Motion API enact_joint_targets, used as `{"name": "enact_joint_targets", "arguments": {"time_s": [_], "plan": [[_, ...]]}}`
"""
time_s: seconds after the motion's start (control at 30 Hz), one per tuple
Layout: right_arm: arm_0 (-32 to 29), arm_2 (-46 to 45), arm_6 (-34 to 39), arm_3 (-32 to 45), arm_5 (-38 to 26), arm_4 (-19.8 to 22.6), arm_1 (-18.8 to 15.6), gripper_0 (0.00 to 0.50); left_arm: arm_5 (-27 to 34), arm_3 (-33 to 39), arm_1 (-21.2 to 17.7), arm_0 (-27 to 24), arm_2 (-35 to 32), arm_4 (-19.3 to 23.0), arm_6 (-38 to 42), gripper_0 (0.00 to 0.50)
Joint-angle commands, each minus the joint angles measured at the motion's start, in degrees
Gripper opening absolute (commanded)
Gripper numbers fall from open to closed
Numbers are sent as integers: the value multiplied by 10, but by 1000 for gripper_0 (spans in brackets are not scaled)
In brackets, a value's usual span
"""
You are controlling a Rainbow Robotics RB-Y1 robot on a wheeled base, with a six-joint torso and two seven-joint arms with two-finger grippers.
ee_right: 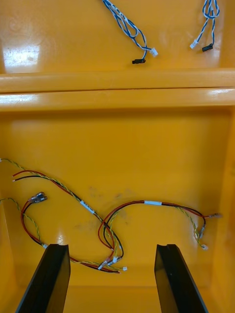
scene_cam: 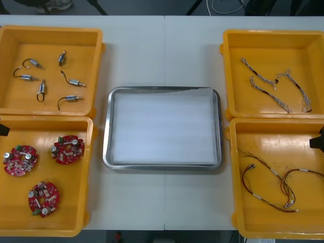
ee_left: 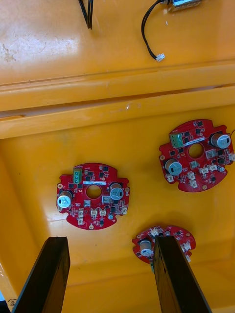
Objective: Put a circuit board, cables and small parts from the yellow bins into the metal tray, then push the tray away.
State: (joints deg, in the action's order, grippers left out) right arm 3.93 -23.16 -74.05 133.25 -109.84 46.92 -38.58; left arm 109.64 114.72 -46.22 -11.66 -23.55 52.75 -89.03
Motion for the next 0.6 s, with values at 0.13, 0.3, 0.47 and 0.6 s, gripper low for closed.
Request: {"name": "enact_joint_targets", "arguments": {"time_s": [0.13, 0.3, 0.47, 0.6], "plan": [[-5, 1, 3, 6, -2, 5, -21, 500, 4, 15, -13, 8, -16, -2, 9, 500], [-5, 1, 3, 6, -2, 5, -21, 500, 4, 15, -13, 8, -16, -2, 9, 500], [-5, 1, 3, 6, -2, 5, -21, 500, 4, 15, -13, 8, -16, -2, 9, 500], [-5, 1, 3, 6, -2, 5, -21, 500, 4, 15, -13, 8, -16, -2, 9, 500]]}}
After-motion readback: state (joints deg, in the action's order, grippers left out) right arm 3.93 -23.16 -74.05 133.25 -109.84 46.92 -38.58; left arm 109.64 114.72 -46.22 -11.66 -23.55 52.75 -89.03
